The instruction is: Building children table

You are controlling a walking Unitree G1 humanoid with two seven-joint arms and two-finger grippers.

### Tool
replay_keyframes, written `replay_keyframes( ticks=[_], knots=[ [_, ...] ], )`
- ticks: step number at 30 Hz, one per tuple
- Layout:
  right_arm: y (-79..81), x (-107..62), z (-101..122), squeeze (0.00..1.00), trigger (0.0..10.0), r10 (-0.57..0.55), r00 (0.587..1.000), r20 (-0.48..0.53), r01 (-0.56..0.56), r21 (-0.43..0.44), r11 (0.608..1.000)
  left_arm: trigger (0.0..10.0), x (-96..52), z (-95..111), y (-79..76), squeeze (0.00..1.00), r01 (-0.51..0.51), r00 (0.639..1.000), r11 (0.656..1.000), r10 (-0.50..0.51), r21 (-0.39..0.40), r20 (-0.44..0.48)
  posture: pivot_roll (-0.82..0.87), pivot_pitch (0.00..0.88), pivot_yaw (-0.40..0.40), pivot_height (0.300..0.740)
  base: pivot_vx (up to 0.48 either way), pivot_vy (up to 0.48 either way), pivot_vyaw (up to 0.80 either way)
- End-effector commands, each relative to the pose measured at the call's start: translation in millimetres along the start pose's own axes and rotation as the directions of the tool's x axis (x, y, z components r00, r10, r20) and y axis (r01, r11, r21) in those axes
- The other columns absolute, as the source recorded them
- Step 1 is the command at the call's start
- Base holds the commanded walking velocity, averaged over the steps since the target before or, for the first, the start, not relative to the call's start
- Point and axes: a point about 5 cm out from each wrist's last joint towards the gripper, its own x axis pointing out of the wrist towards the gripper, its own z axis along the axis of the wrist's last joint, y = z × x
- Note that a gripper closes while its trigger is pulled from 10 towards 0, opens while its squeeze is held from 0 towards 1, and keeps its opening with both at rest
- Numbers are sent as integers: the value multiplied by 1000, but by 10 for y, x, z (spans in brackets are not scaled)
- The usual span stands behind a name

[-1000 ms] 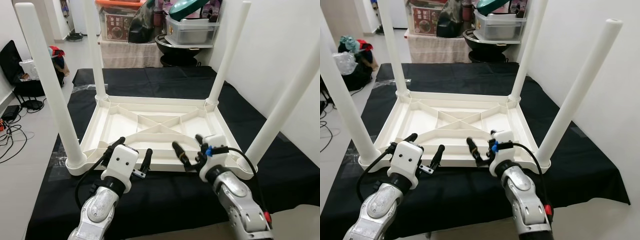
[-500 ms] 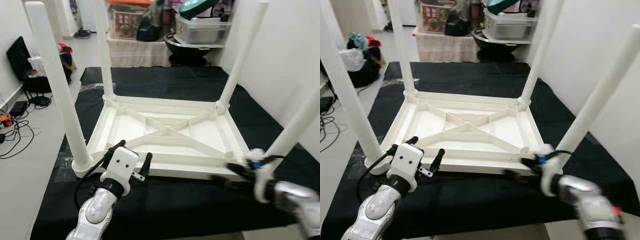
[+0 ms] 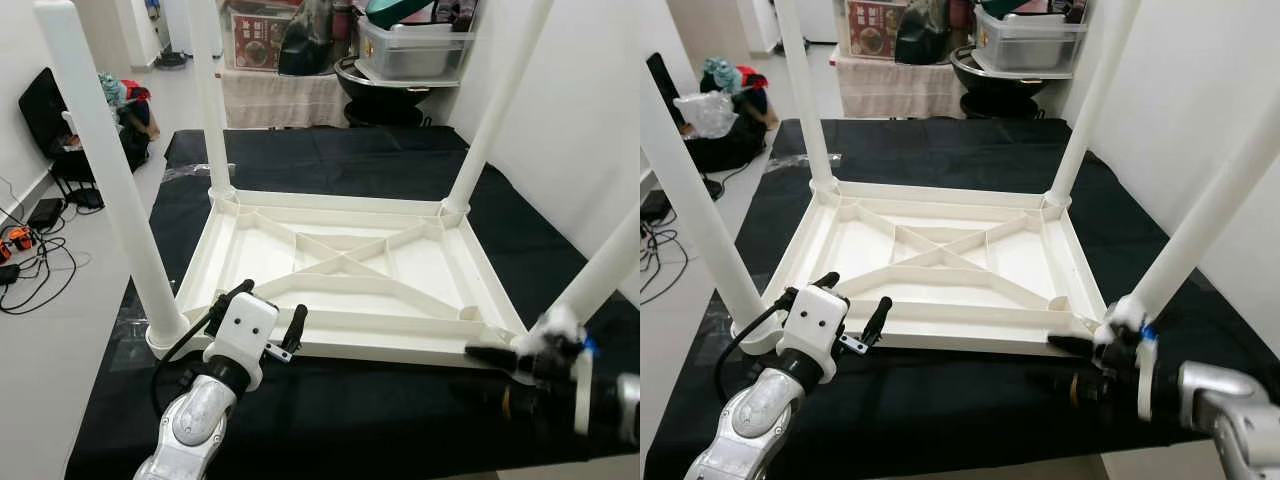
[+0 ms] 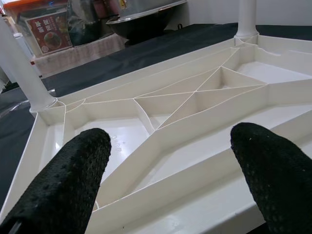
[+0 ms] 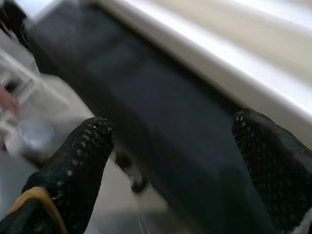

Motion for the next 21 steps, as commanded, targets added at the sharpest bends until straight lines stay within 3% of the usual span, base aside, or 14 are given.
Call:
replay_keyframes(
  ticks=[1,3,5,6,10,11,13,15,16,17,18,20,21],
  knots=[
    [-114,-163,-27,0,10000,-75,993,-89,72,-42,997,10000,-10,-30,4,0,9,1000,1000,-9,2,-16,18,14,-56,740,0,0,0],
    [-186,-262,-9,0,10000,-123,986,-111,117,-58,991,10000,-9,-32,5,0,10,1000,1000,-10,2,-16,16,13,-57,740,0,0,0],
    [-279,-345,74,0,10000,-186,980,-66,183,-58,981,10000,-5,-32,-2,0,14,1000,1000,-14,1,-14,14,11,-57,740,0,0,0],
    [-355,-408,181,0,10000,-235,972,7,235,-47,971,10000,3,-12,-29,0,35,999,999,-35,-17,-1,11,8,-57,740,0,0,0],
    [-441,-445,323,0,10000,-289,951,106,294,-38,955,10000,-3,48,-124,0,124,992,990,-121,-63,38,12,4,-59,740,0,0,0],
    [-475,-424,388,0,10000,-316,937,148,324,-32,946,10000,-38,100,-218,0,211,976,974,-206,-81,69,15,0,-65,740,0,0,0],
    [-475,-424,388,0,10000,-316,937,148,324,-32,946,10000,-38,100,-218,0,211,976,974,-206,-81,69,15,0,-65,740,0,0,0],
    [-548,-312,585,0,10000,-356,896,265,375,-23,927,10000,-216,84,-420,0,420,907,895,-417,-151,49,27,0,-69,740,0,0,0],
    [-632,-251,661,0,10000,-421,858,293,446,-19,895,10000,-333,21,-474,0,504,860,845,-510,-180,15,35,0,-74,740,0,0,0],
    [-632,-251,661,0,10000,-421,858,293,446,-19,895,10000,-333,21,-474,0,504,860,845,-510,-180,15,35,0,-74,740,0,0,0],
    [-724,-212,710,0,10000,-489,819,299,519,-24,855,10000,-419,-40,-491,0,547,827,810,-562,-211,-16,37,0,-74,740,0,0,0],
    [-724,-212,710,0,10000,-489,819,299,519,-24,855,10000,-419,-40,-491,0,547,827,810,-562,-211,-16,37,0,-74,740,0,0,0],
    [-816,-184,745,0,10000,-563,774,290,593,-20,805,10000,-476,-87,-479,0,565,810,796,-586,-216,-40,41,0,-76,740,0,0,0]
  ],
)
